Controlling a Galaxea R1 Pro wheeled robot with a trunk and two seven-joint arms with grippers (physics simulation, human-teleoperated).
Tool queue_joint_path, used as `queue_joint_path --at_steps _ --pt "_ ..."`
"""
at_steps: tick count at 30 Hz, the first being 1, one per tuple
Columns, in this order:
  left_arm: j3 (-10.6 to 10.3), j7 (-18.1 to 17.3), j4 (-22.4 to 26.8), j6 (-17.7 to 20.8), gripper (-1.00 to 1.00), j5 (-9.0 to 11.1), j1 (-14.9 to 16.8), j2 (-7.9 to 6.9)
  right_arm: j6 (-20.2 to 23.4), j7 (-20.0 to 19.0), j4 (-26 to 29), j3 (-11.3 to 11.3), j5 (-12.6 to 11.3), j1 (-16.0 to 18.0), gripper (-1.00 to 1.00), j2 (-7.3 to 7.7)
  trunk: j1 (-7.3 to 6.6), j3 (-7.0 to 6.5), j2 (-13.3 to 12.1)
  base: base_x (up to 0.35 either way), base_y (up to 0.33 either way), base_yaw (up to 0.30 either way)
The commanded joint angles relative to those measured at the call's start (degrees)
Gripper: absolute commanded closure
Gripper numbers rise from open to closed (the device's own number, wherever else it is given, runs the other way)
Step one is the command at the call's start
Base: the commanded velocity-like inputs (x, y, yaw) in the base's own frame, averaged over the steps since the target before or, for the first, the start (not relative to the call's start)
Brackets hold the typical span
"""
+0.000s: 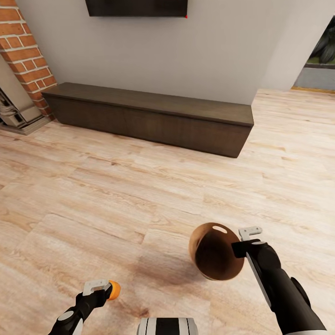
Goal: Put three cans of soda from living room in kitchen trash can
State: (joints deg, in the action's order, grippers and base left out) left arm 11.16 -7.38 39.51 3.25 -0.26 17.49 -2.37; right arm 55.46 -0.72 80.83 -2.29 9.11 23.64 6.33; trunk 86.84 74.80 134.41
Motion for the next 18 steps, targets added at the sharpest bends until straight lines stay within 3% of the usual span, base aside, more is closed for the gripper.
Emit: queue_joint_path --at_steps 1,12,18 --pt "0.0 0.0 0.01 0.0 -1.0 0.0 0.0 0.0 0.05 -0.24 0.13 0.0 -0.49 0.0 1.0 0.0 0.0 0.0 0.0 0.0 0.0 0.0" --pt "0.0 0.0 0.0 0.0 -1.0 0.0 0.0 0.0 0.42 -0.32 2.17 0.0 -0.49 0.0 1.0 0.0 0.0 0.0 0.0 0.005 -0.002 0.0" --pt "0.0 0.0 -0.01 0.0 -1.0 0.0 0.0 0.0 0.43 -0.33 2.67 0.0 -0.49 0.0 1.0 0.0 0.0 0.0 0.0 0.116 -0.075 0.0"
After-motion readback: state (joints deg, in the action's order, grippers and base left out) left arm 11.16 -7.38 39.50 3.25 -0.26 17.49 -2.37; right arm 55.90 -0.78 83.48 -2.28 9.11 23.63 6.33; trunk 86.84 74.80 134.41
